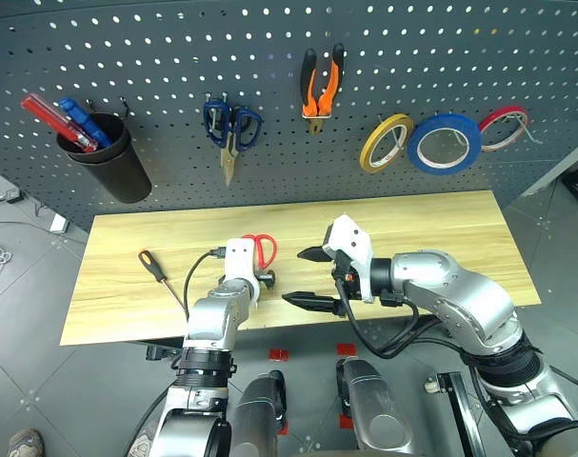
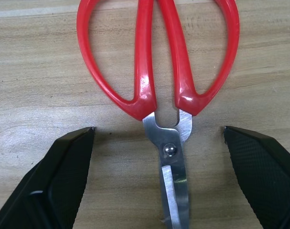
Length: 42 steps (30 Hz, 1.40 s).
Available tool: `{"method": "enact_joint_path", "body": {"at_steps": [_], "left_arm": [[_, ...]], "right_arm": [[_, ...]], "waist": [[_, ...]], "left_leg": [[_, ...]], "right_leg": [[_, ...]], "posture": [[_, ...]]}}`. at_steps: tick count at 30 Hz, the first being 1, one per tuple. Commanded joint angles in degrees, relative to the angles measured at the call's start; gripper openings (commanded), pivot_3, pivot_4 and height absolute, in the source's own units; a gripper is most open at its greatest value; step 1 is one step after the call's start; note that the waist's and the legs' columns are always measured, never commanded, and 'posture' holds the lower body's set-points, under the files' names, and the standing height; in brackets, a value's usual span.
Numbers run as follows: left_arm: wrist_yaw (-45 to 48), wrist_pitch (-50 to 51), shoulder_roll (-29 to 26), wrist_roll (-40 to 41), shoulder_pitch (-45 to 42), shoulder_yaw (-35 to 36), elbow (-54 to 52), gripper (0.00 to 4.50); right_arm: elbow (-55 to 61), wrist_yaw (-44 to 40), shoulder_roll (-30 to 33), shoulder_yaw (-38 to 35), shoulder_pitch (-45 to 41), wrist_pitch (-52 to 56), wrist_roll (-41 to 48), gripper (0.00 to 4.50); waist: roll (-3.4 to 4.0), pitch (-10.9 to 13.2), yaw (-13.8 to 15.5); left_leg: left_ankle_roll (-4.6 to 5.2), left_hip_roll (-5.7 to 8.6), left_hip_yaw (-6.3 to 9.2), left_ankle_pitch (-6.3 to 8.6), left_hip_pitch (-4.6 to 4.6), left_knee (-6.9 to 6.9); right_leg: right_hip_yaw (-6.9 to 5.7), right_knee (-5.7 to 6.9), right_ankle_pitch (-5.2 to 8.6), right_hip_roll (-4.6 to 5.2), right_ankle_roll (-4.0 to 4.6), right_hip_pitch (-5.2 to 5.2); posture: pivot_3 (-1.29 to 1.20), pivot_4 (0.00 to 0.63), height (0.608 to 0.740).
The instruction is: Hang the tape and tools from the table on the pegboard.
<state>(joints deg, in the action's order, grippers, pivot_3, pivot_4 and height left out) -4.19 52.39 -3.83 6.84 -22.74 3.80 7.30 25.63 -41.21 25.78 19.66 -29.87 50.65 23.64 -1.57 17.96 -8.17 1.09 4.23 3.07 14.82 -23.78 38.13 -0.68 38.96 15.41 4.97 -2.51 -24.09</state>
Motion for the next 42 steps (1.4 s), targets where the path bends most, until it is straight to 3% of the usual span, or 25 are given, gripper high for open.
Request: {"method": "enact_joint_path", "body": {"at_steps": [1,12,20,24,28,33,42], "left_arm": [[0.55,1.81,0.92,0.97,2.60,1.80,2.83,3.67],[3.17,0.79,0.67,0.58,3.89,2.03,3.15,0.31],[5.12,-1.52,0.34,1.30,7.45,2.88,-3.14,0.31],[7.35,-4.55,-0.99,0.79,13.40,0.50,-15.00,0.31],[9.81,-16.88,-7.95,-5.86,22.88,-6.48,-29.68,0.31],[6.02,-29.93,-14.71,-16.36,29.78,-7.03,-40.26,0.31],[6.68,-40.24,-20.25,-23.87,24.42,-3.95,-43.14,0.31]], "right_arm": [[1.07,-0.64,1.62,-0.11,-1.07,-1.72,-1.23,4.50],[-4.31,-3.98,6.96,-4.65,-4.90,-2.72,-1.81,4.50],[-3.17,-4.28,8.10,-5.92,-4.21,-4.73,-1.97,4.50],[-1.02,-4.70,9.60,-7.14,-2.48,-11.87,-4.13,4.50],[1.76,-4.72,9.23,-10.32,-0.22,-18.69,-3.70,4.50],[3.17,-2.64,5.71,-15.56,-0.30,-22.58,-0.97,4.50],[-1.38,0.08,2.69,-16.60,-3.67,-26.03,-2.79,4.50]], "waist": [[0.00,0.00,0.01],[0.03,-0.02,0.11],[0.04,-0.03,0.01],[0.01,-0.01,-0.17],[-0.17,0.15,-0.24],[-0.14,0.18,-0.18],[-0.14,0.21,-0.10]], "left_leg": [[0.00,0.00,0.00,0.00,0.00,0.00],[0.00,0.03,-0.01,0.00,0.00,0.04],[0.00,0.02,-0.02,0.00,-0.01,0.03],[0.00,0.01,-0.02,0.00,-0.05,-0.01],[-0.01,-0.05,-0.01,0.00,-0.13,-0.06],[0.01,-0.07,-0.01,0.01,-0.11,-0.06],[0.10,-0.07,-0.02,0.05,-0.18,-0.09]], "right_leg": [[0.00,0.00,0.00,0.00,0.00,0.00],[-0.03,-0.02,0.00,0.03,-0.01,0.06],[-0.01,-0.04,-0.01,0.04,-0.01,0.05],[-0.01,-0.09,-0.01,0.04,-0.01,0.02],[0.00,-0.10,-0.01,0.03,-0.01,-0.07],[0.02,-0.19,-0.02,0.04,0.01,-0.03],[-0.02,-0.35,-0.03,0.06,0.04,-0.03]], "posture": [[-0.33,0.343,0.740],[-0.35,0.334,0.740],[-0.36,0.327,0.740],[-0.36,0.327,0.740],[-0.37,0.332,0.740],[-0.37,0.338,0.740],[-0.35,0.334,0.740]]}}
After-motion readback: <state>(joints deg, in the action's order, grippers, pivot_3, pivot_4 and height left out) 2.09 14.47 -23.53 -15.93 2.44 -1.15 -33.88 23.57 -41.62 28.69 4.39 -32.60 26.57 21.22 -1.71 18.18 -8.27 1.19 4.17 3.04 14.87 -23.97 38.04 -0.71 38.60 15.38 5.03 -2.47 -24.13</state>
